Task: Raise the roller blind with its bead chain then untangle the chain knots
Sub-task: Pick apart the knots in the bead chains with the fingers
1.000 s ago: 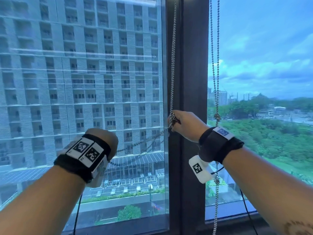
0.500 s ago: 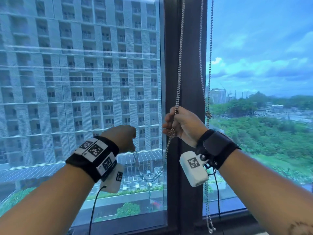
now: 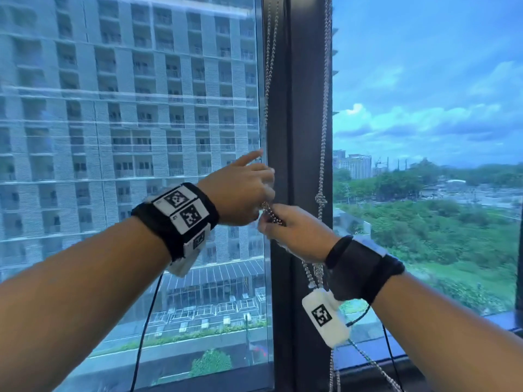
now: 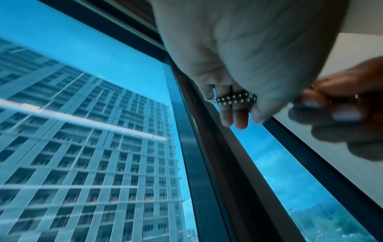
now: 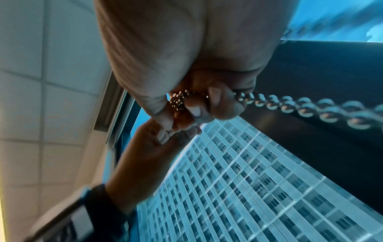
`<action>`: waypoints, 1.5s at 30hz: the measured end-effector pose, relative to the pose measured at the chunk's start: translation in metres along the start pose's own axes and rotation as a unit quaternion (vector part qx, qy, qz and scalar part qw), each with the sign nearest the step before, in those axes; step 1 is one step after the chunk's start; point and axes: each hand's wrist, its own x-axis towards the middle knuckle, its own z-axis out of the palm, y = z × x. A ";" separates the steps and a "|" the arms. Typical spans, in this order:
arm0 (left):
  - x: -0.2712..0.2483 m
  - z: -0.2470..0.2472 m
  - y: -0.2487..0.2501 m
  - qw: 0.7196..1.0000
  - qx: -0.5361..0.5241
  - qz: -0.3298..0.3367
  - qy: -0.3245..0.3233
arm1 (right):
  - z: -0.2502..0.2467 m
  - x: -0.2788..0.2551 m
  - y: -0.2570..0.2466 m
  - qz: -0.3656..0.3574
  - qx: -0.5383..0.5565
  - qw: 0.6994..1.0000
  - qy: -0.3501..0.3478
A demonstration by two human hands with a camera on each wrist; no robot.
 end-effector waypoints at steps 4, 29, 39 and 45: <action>-0.006 0.006 -0.007 0.968 -0.190 -0.124 0.111 | -0.040 0.009 -0.015 -0.006 0.101 0.994 0.051; 0.022 -0.089 -0.071 0.853 -0.325 -0.408 -0.015 | -0.111 0.100 -0.129 -0.094 0.037 0.955 0.277; 0.018 -0.081 -0.047 0.606 -0.681 -0.401 0.091 | -0.086 0.077 -0.078 -0.105 0.186 0.944 0.252; 0.026 -0.060 -0.034 0.601 -0.665 -0.417 0.151 | -0.074 0.067 -0.076 -0.092 0.155 0.959 0.218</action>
